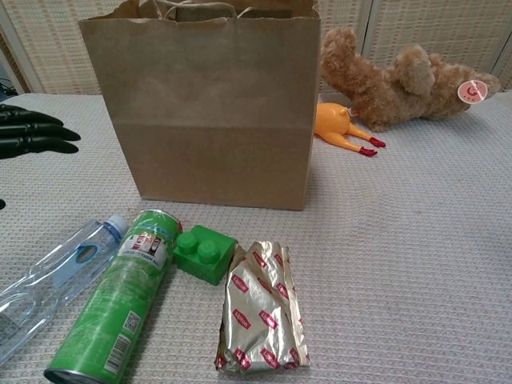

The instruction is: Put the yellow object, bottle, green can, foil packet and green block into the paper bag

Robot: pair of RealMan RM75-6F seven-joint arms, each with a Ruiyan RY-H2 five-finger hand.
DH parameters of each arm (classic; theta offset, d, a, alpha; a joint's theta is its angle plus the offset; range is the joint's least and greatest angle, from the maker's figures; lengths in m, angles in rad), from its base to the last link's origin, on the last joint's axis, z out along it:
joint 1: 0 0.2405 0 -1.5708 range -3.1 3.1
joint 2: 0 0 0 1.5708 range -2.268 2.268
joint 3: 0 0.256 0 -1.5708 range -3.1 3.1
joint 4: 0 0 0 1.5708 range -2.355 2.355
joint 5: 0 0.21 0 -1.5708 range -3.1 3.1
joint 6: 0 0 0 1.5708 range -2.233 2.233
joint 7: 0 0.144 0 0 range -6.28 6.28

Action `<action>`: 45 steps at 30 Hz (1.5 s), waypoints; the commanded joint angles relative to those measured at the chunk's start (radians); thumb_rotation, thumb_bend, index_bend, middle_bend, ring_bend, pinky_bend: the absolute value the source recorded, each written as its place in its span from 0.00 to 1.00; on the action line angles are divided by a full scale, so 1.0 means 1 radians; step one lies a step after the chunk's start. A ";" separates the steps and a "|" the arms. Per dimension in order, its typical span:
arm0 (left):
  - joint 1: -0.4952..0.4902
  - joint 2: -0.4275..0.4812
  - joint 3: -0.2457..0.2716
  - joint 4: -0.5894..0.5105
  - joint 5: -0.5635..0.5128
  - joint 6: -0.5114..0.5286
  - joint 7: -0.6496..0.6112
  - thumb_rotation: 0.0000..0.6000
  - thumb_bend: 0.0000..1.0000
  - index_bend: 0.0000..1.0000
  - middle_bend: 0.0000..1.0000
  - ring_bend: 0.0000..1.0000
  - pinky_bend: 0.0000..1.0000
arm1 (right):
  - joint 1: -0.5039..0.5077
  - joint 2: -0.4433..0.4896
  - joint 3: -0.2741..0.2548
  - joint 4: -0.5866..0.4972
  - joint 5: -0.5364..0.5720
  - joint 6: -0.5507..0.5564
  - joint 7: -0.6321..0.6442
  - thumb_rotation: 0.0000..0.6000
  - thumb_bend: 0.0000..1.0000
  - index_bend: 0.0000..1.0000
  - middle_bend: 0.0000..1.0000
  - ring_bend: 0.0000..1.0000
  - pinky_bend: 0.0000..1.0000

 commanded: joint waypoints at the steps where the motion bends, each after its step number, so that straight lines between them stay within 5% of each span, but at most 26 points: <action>1: -0.049 -0.064 0.064 0.131 0.111 0.102 0.040 1.00 0.40 0.00 0.00 0.00 0.08 | 0.000 0.001 0.000 -0.001 0.000 0.000 0.001 1.00 0.03 0.00 0.00 0.00 0.00; 24: -0.074 -0.205 0.209 0.305 0.154 0.106 0.090 1.00 0.40 0.00 0.00 0.00 0.06 | 0.005 0.006 -0.002 -0.009 0.007 -0.015 0.012 1.00 0.03 0.00 0.00 0.00 0.00; 45: -0.148 -0.165 0.212 0.224 0.078 -0.066 0.247 1.00 0.40 0.00 0.00 0.00 0.05 | 0.013 0.018 -0.011 -0.018 0.006 -0.034 0.037 1.00 0.03 0.00 0.00 0.00 0.00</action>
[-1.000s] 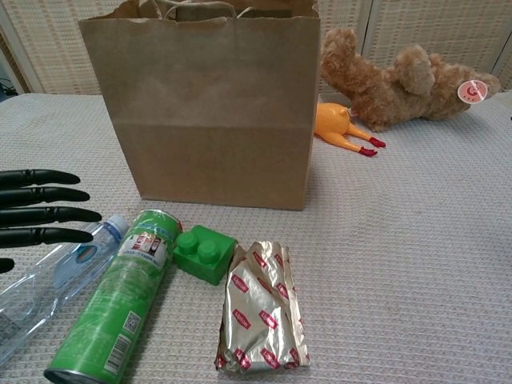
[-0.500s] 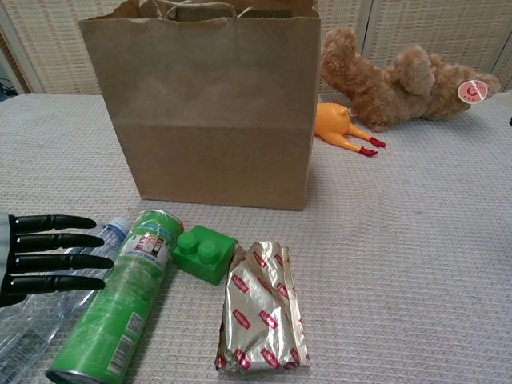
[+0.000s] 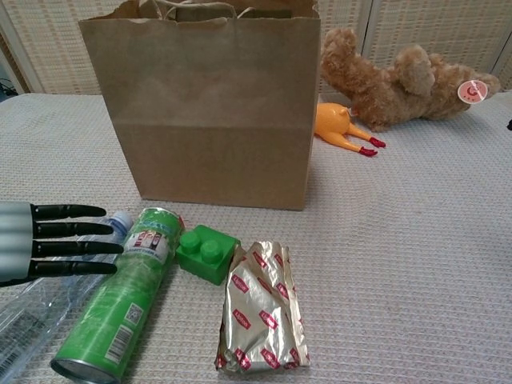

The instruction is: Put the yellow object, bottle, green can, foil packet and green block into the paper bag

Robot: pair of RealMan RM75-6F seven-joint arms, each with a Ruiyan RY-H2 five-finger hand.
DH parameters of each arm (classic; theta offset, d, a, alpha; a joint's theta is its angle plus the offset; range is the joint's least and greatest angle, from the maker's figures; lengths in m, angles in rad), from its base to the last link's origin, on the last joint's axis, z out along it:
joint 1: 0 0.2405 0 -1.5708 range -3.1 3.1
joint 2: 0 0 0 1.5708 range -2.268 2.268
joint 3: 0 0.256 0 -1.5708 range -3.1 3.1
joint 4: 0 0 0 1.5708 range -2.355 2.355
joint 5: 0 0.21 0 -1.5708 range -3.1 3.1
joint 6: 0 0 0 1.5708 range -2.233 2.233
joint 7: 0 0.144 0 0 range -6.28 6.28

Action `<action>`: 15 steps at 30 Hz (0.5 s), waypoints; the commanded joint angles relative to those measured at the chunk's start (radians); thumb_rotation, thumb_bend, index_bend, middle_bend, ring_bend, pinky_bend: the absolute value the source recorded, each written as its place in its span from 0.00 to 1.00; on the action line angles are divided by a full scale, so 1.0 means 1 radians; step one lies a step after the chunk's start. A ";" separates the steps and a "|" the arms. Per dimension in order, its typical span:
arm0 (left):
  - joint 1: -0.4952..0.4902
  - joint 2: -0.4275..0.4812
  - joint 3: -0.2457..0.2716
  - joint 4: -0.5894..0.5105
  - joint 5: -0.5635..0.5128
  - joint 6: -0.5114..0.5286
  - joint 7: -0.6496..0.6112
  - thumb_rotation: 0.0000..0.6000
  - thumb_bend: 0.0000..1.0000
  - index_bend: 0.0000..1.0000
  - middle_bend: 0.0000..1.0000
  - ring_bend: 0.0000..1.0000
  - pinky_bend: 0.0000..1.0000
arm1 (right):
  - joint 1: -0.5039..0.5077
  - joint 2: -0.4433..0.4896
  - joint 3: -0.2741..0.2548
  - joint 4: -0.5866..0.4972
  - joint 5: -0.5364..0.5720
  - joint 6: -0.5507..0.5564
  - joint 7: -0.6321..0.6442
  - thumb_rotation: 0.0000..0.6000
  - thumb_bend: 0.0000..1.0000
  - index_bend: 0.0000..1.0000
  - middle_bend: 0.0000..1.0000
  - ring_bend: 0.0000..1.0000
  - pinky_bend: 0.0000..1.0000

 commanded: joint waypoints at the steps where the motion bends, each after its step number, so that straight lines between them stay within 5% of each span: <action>1: -0.007 0.012 -0.003 -0.005 -0.013 -0.006 -0.002 1.00 0.40 0.00 0.00 0.00 0.05 | 0.000 0.000 0.000 0.000 0.002 0.000 0.002 1.00 0.03 0.00 0.00 0.00 0.00; 15: -0.022 0.044 0.033 0.002 -0.026 -0.055 0.036 1.00 0.40 0.00 0.00 0.00 0.05 | 0.003 0.005 -0.005 -0.010 0.004 -0.013 0.012 1.00 0.03 0.00 0.00 0.00 0.00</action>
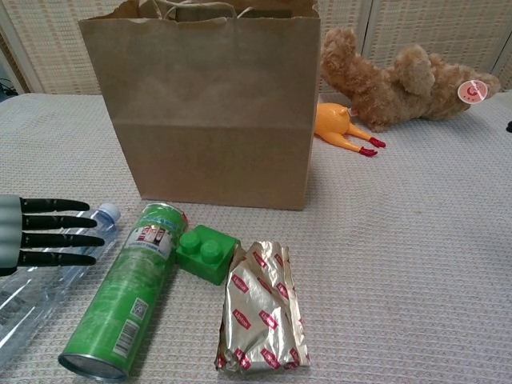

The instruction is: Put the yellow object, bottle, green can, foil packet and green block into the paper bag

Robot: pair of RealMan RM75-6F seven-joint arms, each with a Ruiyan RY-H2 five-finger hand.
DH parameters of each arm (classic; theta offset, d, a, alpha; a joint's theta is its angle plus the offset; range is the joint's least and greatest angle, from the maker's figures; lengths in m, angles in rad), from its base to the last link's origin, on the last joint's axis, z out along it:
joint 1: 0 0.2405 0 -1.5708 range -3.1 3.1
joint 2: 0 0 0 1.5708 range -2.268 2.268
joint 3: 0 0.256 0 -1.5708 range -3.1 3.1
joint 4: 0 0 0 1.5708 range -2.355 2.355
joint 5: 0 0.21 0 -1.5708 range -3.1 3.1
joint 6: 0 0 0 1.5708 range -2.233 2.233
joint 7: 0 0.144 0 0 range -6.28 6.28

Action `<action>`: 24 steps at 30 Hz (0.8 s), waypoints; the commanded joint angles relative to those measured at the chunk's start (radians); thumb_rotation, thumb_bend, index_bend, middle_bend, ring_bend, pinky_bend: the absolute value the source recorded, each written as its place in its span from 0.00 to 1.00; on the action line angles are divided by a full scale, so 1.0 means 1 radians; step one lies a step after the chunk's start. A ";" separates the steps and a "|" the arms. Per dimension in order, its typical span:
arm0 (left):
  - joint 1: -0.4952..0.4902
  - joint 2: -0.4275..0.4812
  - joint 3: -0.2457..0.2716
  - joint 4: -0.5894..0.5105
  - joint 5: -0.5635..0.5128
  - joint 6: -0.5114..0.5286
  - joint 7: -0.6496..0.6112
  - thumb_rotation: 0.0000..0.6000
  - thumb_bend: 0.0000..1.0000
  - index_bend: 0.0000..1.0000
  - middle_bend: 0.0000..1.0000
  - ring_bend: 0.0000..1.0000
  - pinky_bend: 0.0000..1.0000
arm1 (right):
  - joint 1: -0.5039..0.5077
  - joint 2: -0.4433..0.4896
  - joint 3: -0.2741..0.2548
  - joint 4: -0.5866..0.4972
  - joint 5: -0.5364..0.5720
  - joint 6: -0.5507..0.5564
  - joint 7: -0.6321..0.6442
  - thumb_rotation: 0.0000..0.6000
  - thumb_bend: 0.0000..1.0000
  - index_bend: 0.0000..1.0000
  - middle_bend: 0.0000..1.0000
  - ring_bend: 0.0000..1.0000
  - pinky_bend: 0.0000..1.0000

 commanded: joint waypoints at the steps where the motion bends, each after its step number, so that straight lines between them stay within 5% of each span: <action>1: -0.008 0.004 0.008 -0.002 0.004 -0.012 0.012 1.00 0.40 0.00 0.00 0.00 0.05 | 0.002 0.002 -0.002 -0.004 0.002 -0.006 0.006 1.00 0.03 0.00 0.00 0.00 0.00; 9: -0.038 0.013 0.037 -0.022 0.018 -0.071 0.030 1.00 0.40 0.02 0.00 0.00 0.06 | 0.001 0.002 0.000 -0.003 0.003 -0.002 0.005 1.00 0.03 0.00 0.00 0.00 0.00; 12: -0.046 0.012 0.052 -0.026 0.028 -0.076 0.020 1.00 0.42 0.11 0.05 0.02 0.16 | 0.001 0.002 0.000 -0.003 0.003 -0.003 0.006 1.00 0.03 0.00 0.00 0.00 0.00; 15: -0.051 0.009 0.062 -0.024 0.044 -0.048 0.004 1.00 0.51 0.28 0.26 0.20 0.36 | 0.001 0.003 0.000 -0.003 0.003 -0.002 0.007 1.00 0.03 0.00 0.00 0.00 0.00; 17: -0.055 0.008 0.068 -0.021 0.050 -0.032 -0.016 1.00 0.63 0.46 0.49 0.46 0.57 | 0.001 0.002 0.001 -0.002 0.003 -0.001 0.007 1.00 0.03 0.00 0.00 0.00 0.00; 19: -0.061 0.010 0.075 -0.018 0.057 -0.024 -0.030 1.00 0.69 0.56 0.62 0.58 0.67 | 0.000 0.002 0.001 -0.002 0.002 0.001 0.009 1.00 0.03 0.00 0.00 0.00 0.00; 24: -0.069 0.024 0.075 -0.021 0.059 -0.007 -0.028 1.00 0.73 0.66 0.73 0.68 0.75 | -0.001 0.002 0.001 -0.001 0.001 0.004 0.009 1.00 0.03 0.00 0.00 0.00 0.00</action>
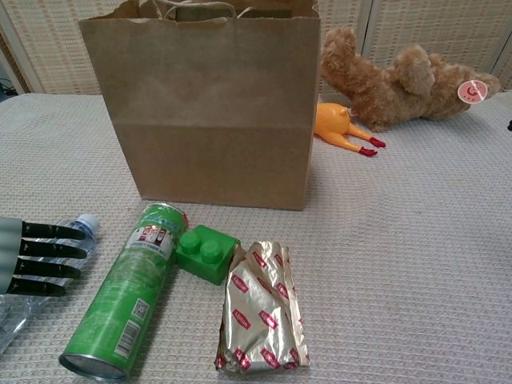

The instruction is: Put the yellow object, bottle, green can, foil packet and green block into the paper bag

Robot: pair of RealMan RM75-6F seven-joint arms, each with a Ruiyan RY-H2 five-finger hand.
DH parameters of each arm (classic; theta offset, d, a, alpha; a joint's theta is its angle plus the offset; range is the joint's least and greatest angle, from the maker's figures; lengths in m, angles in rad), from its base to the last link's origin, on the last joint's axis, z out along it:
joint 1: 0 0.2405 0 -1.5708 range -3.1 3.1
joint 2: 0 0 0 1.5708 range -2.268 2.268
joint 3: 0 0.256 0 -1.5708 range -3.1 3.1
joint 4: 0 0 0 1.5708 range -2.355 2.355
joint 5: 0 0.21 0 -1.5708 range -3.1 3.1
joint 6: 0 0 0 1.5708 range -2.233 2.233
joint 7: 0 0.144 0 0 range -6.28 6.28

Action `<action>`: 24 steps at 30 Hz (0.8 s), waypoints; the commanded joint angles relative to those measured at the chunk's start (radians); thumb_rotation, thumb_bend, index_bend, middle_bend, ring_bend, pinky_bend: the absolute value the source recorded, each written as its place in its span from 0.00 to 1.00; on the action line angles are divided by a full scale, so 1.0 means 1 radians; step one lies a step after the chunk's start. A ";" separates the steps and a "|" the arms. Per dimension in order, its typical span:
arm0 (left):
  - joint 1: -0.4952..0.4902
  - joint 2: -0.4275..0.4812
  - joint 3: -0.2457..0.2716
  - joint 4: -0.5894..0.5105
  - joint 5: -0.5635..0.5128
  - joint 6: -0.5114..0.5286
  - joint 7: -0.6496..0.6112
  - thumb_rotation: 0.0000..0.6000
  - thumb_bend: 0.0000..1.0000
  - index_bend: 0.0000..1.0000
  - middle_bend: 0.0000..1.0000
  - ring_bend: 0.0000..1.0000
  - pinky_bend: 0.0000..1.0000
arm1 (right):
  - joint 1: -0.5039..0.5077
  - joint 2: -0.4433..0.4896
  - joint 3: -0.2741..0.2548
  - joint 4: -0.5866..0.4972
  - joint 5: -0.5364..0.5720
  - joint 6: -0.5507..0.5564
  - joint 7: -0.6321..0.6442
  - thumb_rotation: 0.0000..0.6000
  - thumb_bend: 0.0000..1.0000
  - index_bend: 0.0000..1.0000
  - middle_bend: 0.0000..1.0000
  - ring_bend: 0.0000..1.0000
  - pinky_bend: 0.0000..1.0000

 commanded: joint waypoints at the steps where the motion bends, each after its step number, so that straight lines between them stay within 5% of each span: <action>1: -0.002 0.007 -0.002 -0.003 -0.003 0.005 0.005 1.00 0.73 0.67 0.73 0.68 0.76 | 0.000 0.000 0.000 0.001 0.000 0.001 0.000 1.00 0.03 0.00 0.00 0.00 0.00; 6: -0.008 0.029 -0.013 -0.011 -0.013 0.011 0.019 1.00 0.74 0.69 0.75 0.70 0.77 | -0.001 0.000 0.000 0.001 -0.001 0.002 0.000 1.00 0.03 0.00 0.00 0.00 0.00; 15: 0.053 0.146 -0.222 -0.021 -0.300 0.092 0.016 1.00 0.74 0.69 0.75 0.70 0.76 | -0.002 0.000 0.001 0.002 0.001 0.003 -0.006 1.00 0.03 0.00 0.00 0.00 0.00; 24: 0.120 0.111 -0.455 -0.052 -0.606 0.160 0.022 1.00 0.74 0.69 0.76 0.70 0.76 | -0.003 -0.001 0.002 0.001 0.005 0.003 -0.008 1.00 0.03 0.00 0.00 0.00 0.00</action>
